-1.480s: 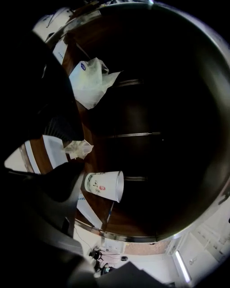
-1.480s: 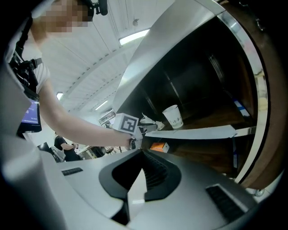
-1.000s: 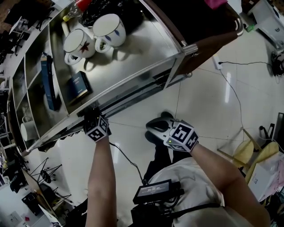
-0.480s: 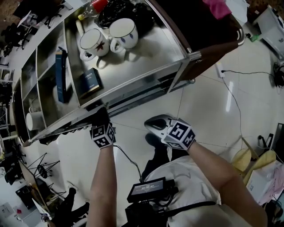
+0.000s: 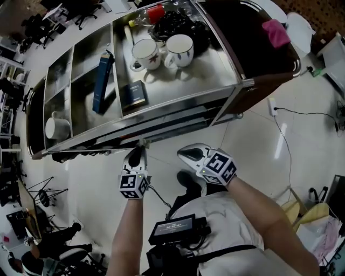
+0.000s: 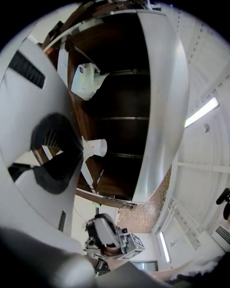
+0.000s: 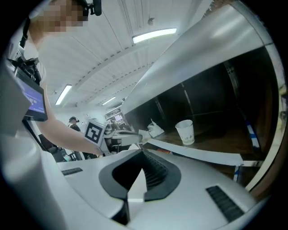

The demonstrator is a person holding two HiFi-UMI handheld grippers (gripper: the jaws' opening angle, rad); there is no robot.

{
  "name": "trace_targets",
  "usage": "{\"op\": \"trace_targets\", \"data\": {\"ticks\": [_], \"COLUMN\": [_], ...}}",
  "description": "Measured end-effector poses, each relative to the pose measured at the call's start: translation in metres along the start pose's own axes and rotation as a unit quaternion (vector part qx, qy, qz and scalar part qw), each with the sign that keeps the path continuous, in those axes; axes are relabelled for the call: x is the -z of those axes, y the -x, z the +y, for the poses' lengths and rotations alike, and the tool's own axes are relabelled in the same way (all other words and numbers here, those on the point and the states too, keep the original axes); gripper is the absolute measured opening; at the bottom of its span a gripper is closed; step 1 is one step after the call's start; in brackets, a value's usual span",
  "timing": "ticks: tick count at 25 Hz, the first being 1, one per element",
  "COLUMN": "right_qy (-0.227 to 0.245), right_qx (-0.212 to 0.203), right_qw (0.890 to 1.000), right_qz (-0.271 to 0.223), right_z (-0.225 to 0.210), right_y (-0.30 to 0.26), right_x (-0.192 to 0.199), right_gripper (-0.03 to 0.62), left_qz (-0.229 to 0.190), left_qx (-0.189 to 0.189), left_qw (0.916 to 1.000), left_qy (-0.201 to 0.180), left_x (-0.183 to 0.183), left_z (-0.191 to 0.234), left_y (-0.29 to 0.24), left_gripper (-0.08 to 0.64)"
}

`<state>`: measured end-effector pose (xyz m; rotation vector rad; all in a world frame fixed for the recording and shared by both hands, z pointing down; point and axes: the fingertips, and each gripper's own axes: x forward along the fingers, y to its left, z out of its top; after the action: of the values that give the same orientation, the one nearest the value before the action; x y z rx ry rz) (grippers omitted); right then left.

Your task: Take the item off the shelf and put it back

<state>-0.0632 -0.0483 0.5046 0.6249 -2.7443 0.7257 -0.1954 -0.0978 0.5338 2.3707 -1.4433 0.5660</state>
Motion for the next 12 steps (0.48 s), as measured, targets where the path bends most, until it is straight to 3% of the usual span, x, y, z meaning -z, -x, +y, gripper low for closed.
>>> {"op": "trace_targets", "data": {"ticks": [12], "right_qy": [0.062], "right_qx": [-0.058], "right_qw": [0.996], "right_qz": [-0.003], "right_z": [0.05], "right_y": [-0.023], "right_x": [-0.041], "right_gripper": [0.006], "left_qz": [-0.064], "left_qx": [0.029], "left_qw": [0.9975], "left_qy": [0.004], "left_x": [-0.038], "left_z": [-0.02], "left_y": [0.089], "left_gripper": [0.008]}}
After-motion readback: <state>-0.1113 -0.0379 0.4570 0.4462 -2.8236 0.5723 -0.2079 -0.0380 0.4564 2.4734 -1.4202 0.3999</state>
